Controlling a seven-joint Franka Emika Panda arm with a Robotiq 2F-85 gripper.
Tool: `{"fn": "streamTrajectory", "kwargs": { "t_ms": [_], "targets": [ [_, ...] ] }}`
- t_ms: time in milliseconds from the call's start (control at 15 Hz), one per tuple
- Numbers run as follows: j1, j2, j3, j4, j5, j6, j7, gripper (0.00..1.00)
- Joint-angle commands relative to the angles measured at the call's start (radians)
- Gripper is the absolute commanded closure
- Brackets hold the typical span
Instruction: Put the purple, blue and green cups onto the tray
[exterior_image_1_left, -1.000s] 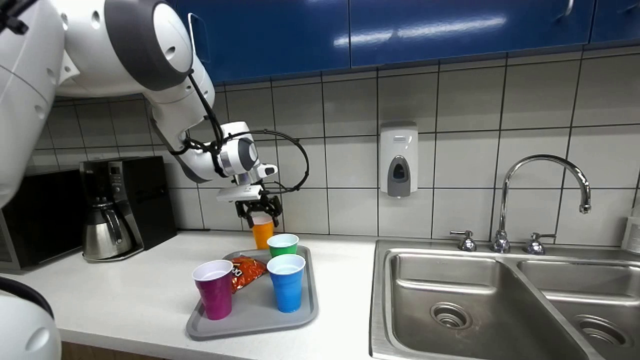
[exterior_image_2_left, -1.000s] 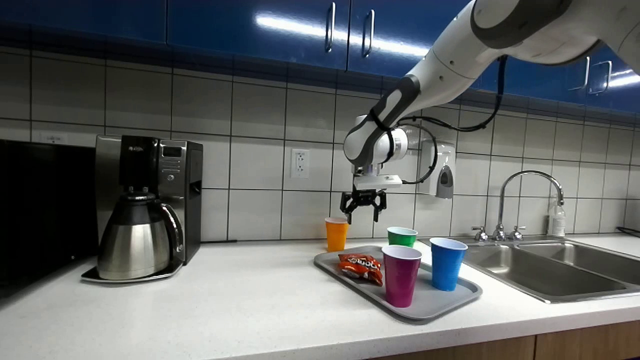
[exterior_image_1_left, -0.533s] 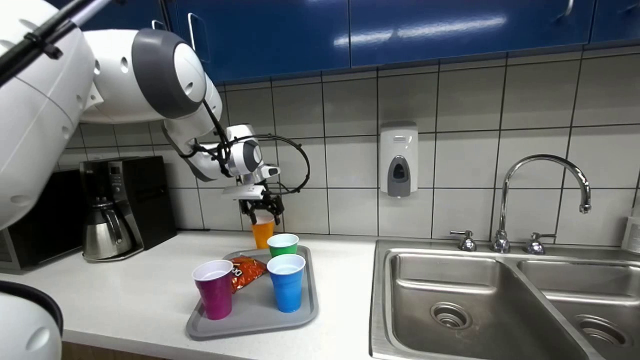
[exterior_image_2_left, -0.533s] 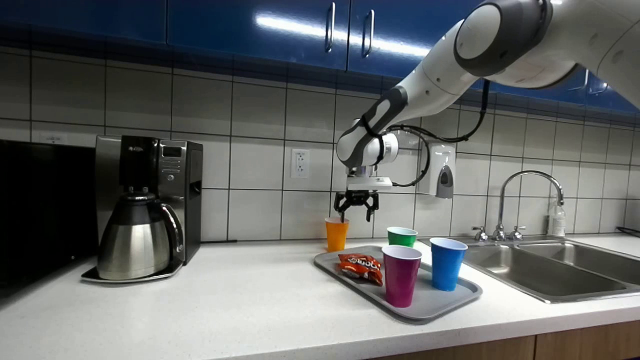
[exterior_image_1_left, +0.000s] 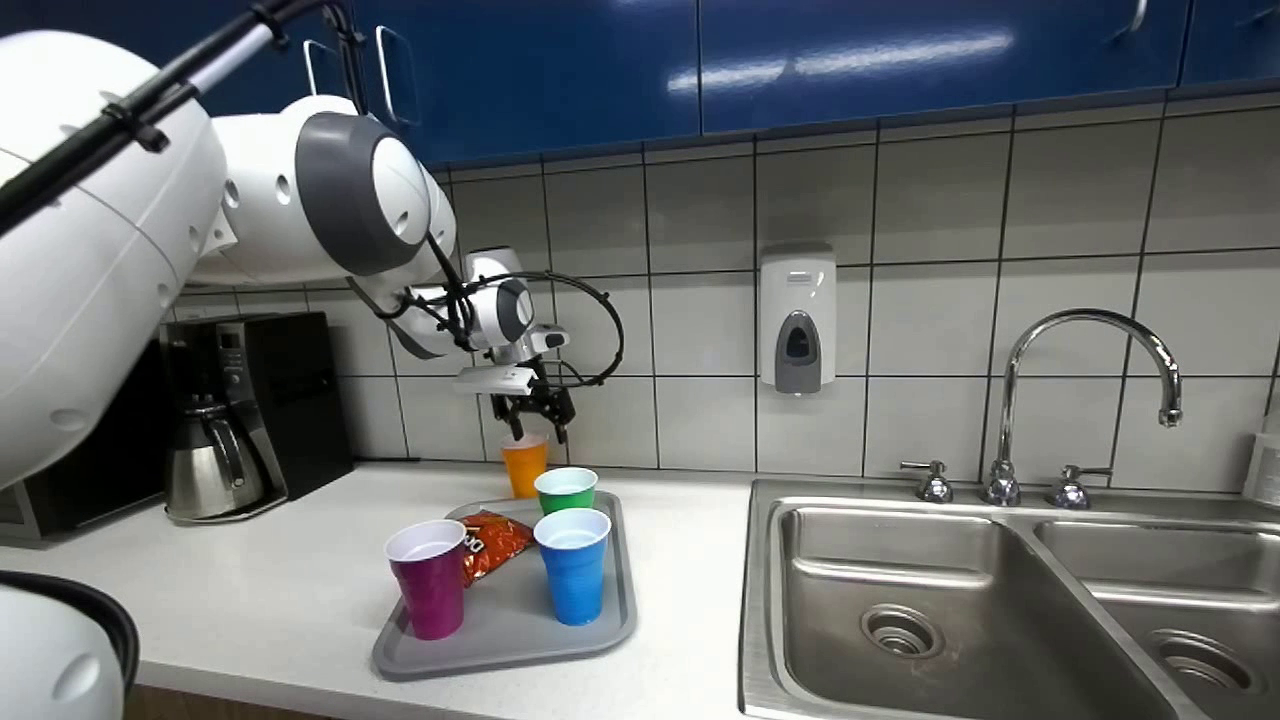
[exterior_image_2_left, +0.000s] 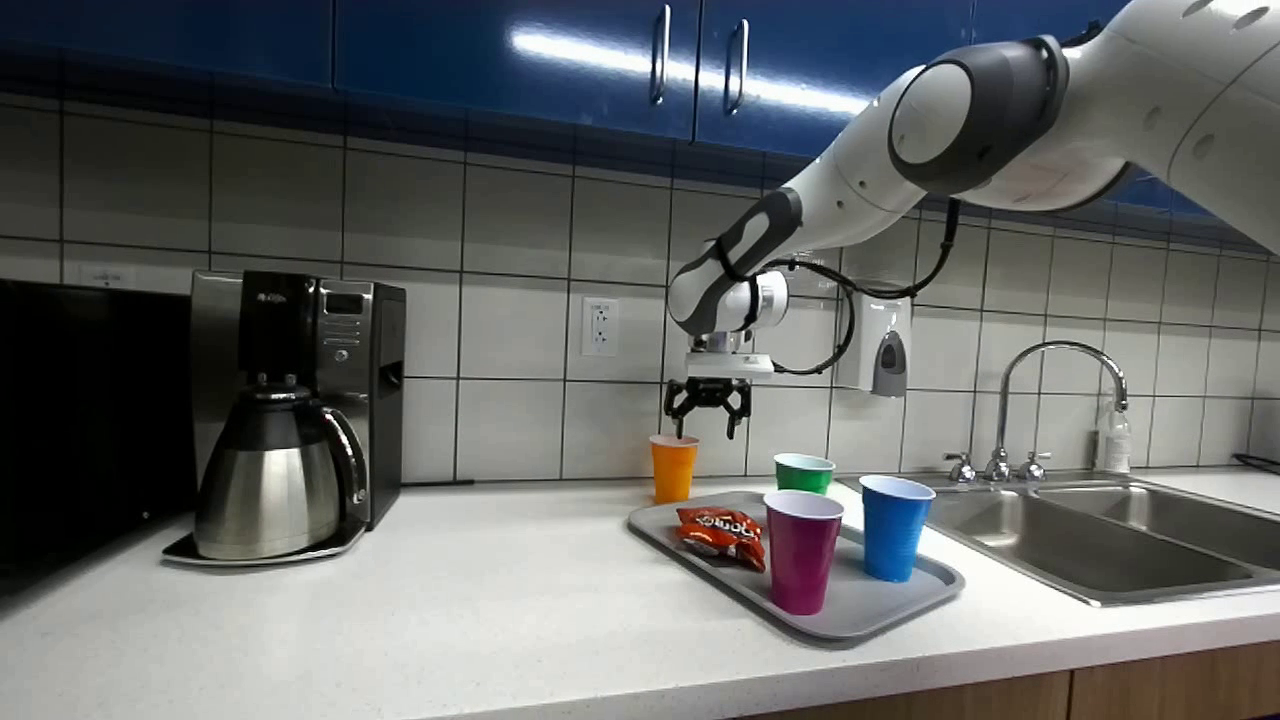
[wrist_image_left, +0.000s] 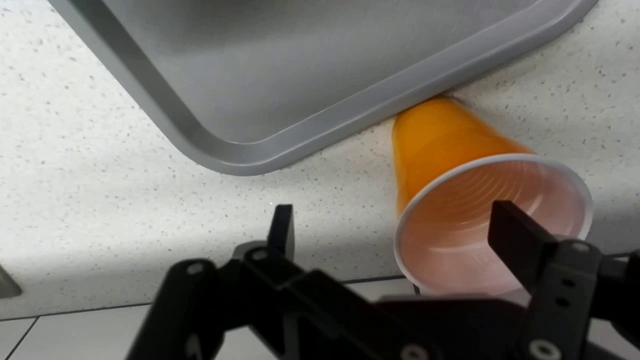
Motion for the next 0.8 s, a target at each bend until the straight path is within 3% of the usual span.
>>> {"fn": "streamTrajectory", "kwargs": {
  "t_ms": [0, 733],
  "targets": [
    [0.013, 0.059, -0.016, 0.105, 0.015, -0.055, 0.037, 0.0],
    [0.018, 0.123, -0.028, 0.167, 0.012, -0.08, 0.053, 0.0]
  ]
}}
